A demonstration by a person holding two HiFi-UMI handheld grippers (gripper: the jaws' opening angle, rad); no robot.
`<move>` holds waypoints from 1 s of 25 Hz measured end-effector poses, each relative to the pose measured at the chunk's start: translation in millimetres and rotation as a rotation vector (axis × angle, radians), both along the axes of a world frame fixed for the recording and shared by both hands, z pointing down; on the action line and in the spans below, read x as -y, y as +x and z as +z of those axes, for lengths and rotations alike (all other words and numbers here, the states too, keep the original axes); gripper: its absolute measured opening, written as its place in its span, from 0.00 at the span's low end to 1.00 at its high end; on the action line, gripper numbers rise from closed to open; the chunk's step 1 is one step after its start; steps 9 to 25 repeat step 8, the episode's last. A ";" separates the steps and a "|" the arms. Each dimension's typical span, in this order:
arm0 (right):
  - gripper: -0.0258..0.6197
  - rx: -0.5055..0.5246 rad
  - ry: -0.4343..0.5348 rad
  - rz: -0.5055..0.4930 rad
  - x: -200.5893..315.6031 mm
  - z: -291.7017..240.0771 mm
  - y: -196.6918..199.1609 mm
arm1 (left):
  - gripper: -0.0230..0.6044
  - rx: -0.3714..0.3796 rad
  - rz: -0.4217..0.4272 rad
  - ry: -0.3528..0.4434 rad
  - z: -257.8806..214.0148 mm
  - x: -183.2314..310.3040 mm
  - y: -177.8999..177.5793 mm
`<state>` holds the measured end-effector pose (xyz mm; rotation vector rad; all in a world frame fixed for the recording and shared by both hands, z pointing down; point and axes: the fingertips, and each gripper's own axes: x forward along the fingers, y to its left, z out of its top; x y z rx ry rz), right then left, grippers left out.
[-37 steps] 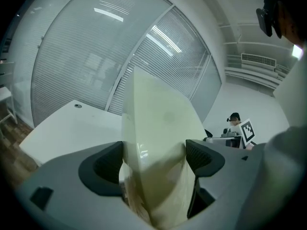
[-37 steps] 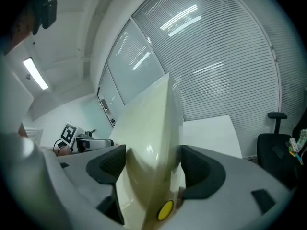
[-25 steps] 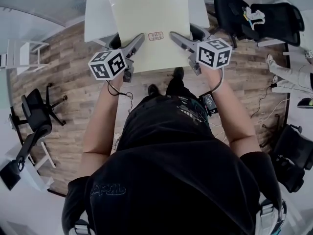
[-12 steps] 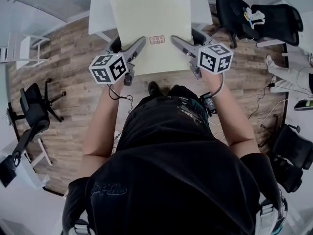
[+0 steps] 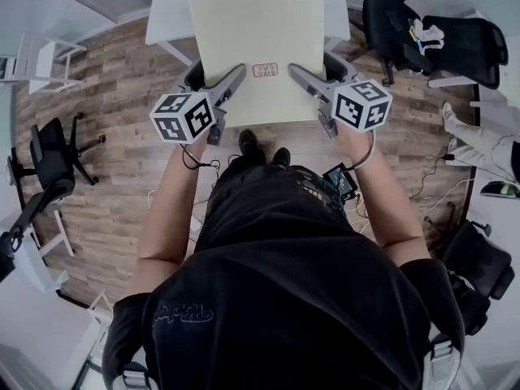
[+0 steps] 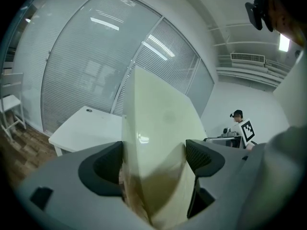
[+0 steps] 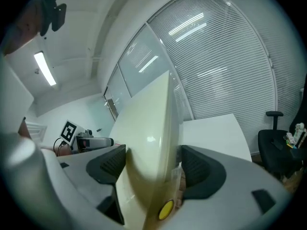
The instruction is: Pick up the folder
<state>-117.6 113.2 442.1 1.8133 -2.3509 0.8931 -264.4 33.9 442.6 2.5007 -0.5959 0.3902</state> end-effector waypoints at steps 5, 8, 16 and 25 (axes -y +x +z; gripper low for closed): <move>0.60 -0.001 0.021 -0.011 -58.8 -0.5 10.0 | 0.71 -0.004 -0.015 0.020 -1.7 -60.7 9.0; 0.60 0.006 0.020 -0.013 -82.6 4.2 14.0 | 0.71 -0.001 -0.019 0.026 1.0 -84.0 13.0; 0.60 0.006 0.020 -0.013 -82.6 4.2 14.0 | 0.71 -0.001 -0.019 0.026 1.0 -84.0 13.0; 0.60 0.006 0.020 -0.013 -82.6 4.2 14.0 | 0.71 -0.001 -0.019 0.026 1.0 -84.0 13.0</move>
